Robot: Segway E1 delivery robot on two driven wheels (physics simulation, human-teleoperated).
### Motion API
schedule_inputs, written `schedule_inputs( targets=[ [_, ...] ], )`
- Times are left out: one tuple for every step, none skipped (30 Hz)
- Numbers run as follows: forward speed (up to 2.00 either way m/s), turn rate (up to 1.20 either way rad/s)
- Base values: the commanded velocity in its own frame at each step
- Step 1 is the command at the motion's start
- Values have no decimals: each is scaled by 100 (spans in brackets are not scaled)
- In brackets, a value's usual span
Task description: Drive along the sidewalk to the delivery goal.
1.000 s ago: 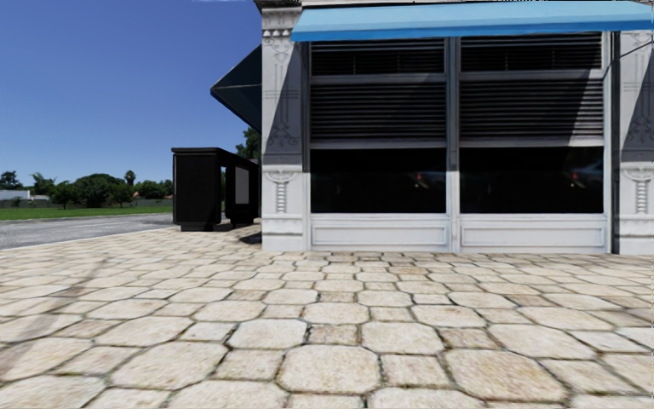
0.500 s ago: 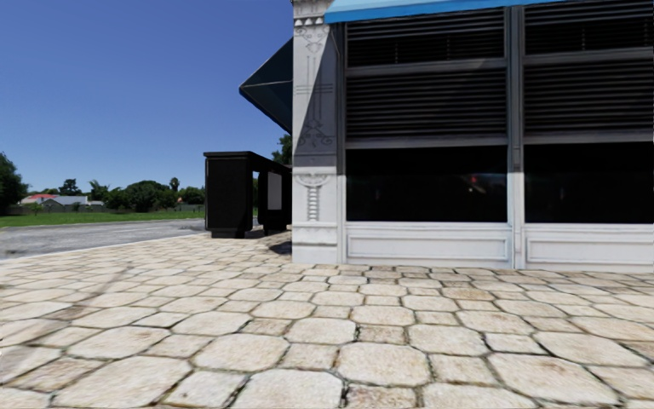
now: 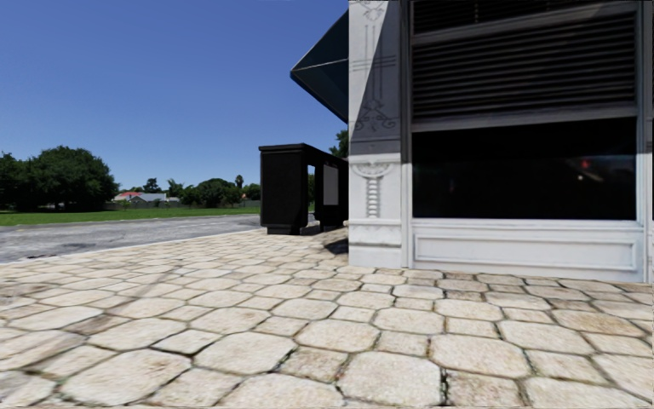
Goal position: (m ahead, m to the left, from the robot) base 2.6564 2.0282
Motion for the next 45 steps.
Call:
schedule_inputs(
  targets=[
    [120, 67],
    [120, 67],
    [120, 67],
    [120, 67],
    [120, 67],
    [120, 67],
    [119, 67],
    [119, 67],
    [119, 67],
    [119, 67],
    [119, 67],
    [119, 67],
    [119, 66],
    [119, 66],
    [119, 66],
    [119, 66],
    [119, 66],
    [119, 65],
    [119, 65],
    [119, 65],
    [119, 65],
    [119, 65],
    [119, 65],
    [119, 65],
    [119, 65],
    [119, 65],
    [119, 65],
    [119, 65],
    [119, 65],
    [119, 65],
    [119, 65],
    [119, 64],
    [119, 61],
    [119, 59],
    [119, 59],
    [119, 59],
    [119, 58],
    [119, 58],
    [119, 58],
    [119, 58],
    [119, 58],
    [119, 58],
    [119, 56],
    [119, 56],
    [119, 55]
  ],
)
